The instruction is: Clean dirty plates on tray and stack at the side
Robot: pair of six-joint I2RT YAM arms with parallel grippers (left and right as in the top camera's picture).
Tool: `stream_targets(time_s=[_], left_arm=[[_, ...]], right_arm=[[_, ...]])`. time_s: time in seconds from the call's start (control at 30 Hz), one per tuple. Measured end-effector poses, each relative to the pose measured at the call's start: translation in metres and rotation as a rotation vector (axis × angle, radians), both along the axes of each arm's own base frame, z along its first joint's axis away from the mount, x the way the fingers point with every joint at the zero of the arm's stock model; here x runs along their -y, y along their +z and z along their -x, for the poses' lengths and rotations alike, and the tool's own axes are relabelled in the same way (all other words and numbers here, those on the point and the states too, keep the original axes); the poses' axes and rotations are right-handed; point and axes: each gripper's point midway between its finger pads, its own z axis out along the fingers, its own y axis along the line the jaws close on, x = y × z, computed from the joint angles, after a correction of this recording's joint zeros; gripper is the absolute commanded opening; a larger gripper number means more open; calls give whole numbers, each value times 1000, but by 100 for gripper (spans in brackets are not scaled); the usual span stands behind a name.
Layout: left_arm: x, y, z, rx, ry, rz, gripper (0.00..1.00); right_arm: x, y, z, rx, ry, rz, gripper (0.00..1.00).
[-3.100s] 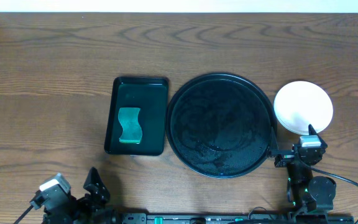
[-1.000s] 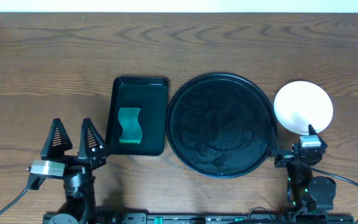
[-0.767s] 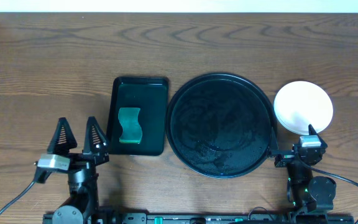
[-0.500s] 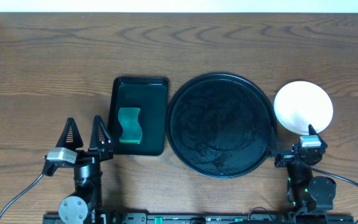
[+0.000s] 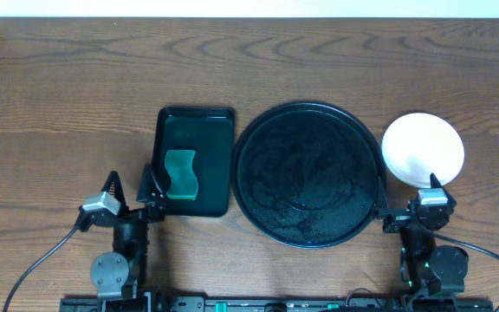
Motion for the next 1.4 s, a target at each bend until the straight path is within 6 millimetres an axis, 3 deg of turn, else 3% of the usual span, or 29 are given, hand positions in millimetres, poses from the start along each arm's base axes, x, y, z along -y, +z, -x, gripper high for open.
stream_targets(time_s=[0.23,0.33,0.8,1.4], left_arm=[[0,-43,0,-178,0,-68,81],[0,-48,0,-206,-1,-117,81],[20,-46,0,-191,-105,-458,81],[21,-45,0,-185,-111,-500,81]], right_arm=[[0,0,0,0,0,0,99],[0,0,0,0,0,0,99],[0,0,0,0,0,0,99],[0,0,0,0,0,0,99]])
